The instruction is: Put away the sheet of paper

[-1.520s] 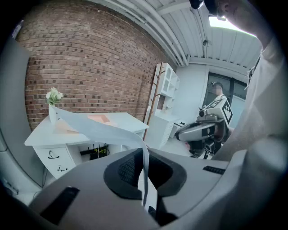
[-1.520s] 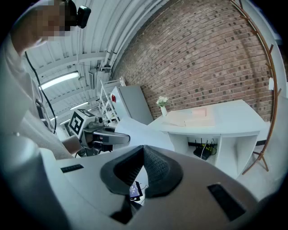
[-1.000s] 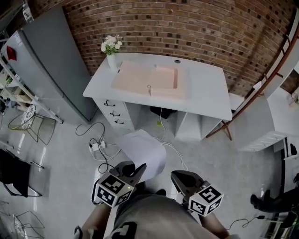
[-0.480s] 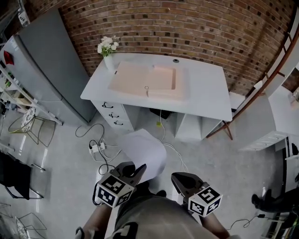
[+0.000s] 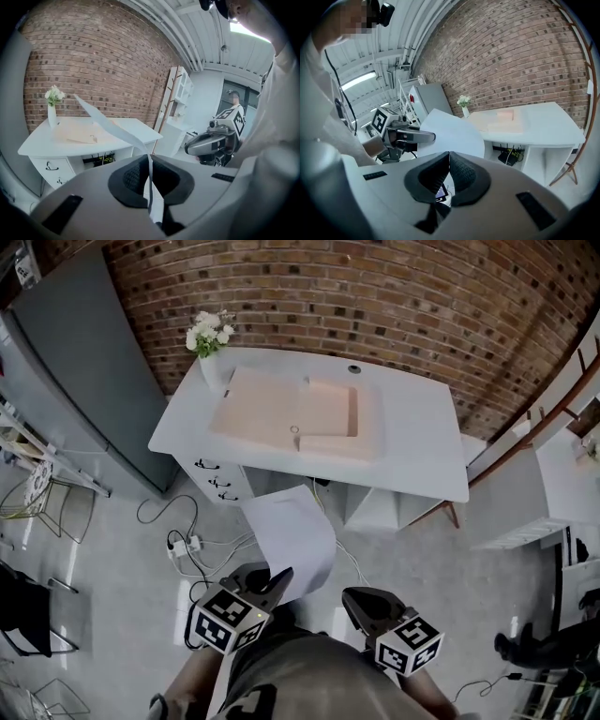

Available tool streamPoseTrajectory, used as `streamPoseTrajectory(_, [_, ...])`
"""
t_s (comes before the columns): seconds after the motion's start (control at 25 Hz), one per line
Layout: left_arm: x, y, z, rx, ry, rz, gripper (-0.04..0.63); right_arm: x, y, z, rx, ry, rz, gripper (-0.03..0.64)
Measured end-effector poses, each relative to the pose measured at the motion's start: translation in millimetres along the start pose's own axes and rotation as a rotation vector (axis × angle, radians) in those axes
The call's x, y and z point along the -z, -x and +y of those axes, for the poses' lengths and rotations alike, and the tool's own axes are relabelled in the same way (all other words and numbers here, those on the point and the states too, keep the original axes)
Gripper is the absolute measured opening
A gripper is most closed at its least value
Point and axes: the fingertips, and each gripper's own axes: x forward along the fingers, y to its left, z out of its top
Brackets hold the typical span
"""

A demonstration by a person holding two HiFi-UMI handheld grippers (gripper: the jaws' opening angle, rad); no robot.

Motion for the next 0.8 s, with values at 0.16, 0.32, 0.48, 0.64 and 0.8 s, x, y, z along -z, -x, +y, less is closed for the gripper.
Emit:
streamPoseTrajectory(0.16, [-5.1, 5.5, 49.1, -0.014, 0.011, 0.013, 0.014, -23.4, -38.2, 2.9, 0.007, 0.027, 0.022, 0.023])
streamPoseTrajectory(0.32, [-16.8, 12.0, 91.4, -0.026, -0.006, -0.001, 0.014, -42.6, -72.0, 4.4, 0.007, 0.056, 0.038, 0.023])
streamPoseTrajectory(0.48, [-21.6, 20.7, 121.3, -0.036, -0.006, -0.021, 0.014, -57.3, -99.2, 10.0, 0.008, 0.08, 0.056, 0.023])
streamPoseTrajectory(0.64, [-23.7, 26.0, 139.1, -0.036, -0.001, -0.031, 0.014, -66.3, -117.3, 15.2, 0.005, 0.109, 0.077, 0.023])
streamPoseTrajectory(0.8, [-20.9, 31.4, 151.6, -0.043, 0.01, -0.039, 0.014, -66.1, -126.1, 17.1, 0.003, 0.118, 0.096, 0.023])
